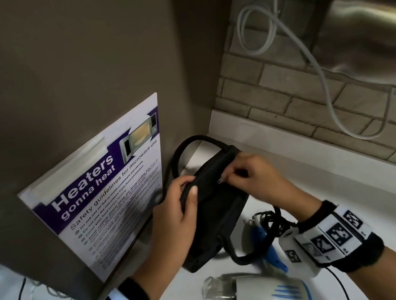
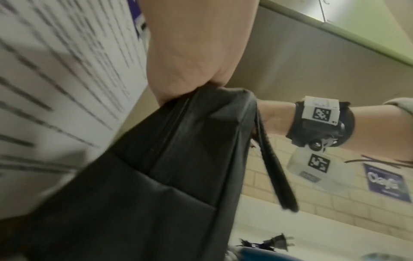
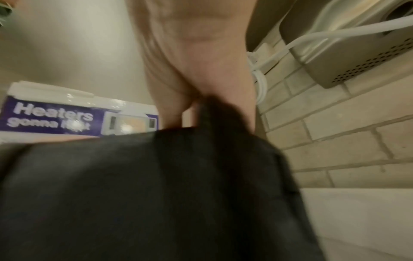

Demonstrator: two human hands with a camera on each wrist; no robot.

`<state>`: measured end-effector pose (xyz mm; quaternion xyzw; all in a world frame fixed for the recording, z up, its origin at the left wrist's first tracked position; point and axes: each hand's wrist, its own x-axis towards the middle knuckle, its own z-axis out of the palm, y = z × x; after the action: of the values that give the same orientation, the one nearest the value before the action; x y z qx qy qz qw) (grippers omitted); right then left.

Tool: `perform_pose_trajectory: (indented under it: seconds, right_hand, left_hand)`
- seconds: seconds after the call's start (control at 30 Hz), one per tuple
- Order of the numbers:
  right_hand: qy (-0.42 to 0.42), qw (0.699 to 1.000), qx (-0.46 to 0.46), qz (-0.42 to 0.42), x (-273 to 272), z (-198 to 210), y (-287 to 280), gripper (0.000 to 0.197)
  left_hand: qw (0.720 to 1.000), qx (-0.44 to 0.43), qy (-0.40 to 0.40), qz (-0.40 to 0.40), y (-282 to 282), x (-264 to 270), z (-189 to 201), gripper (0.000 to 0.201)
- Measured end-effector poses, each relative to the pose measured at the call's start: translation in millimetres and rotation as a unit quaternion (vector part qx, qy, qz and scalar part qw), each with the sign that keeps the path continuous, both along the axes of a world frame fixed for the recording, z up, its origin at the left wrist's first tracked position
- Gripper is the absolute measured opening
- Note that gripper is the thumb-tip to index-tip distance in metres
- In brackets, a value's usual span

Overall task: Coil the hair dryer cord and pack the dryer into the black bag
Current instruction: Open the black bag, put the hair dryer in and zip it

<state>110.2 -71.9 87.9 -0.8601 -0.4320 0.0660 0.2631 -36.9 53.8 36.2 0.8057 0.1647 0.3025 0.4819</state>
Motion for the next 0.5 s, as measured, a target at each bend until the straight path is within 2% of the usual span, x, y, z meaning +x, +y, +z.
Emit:
perform_pose_trajectory:
  seconds: [0.1, 0.2, 0.27, 0.43, 0.5]
  right_hand:
    - [0.021, 0.997, 0.037, 0.072, -32, -1, 11, 0.01]
    - [0.004, 0.988, 0.098, 0.118, -61, -6, 15, 0.012]
    - [-0.052, 0.984, 0.086, 0.146, -72, -14, 14, 0.013]
    - [-0.218, 0.954, 0.05, 0.2, -90, -30, 9, 0.018]
    - [-0.266, 0.94, 0.042, 0.21, -94, -35, 11, 0.023]
  left_hand:
    - [1.0, -0.005, -0.03, 0.006, -5, 11, 0, 0.019]
    - [0.991, -0.121, -0.031, 0.037, 11, 22, 1, 0.019]
    - [0.982, -0.185, -0.021, 0.033, 22, 25, 1, 0.02]
    - [0.989, -0.148, 0.021, 0.001, 24, 21, -3, 0.019]
    - [0.984, -0.172, 0.04, -0.008, 24, 22, -6, 0.021]
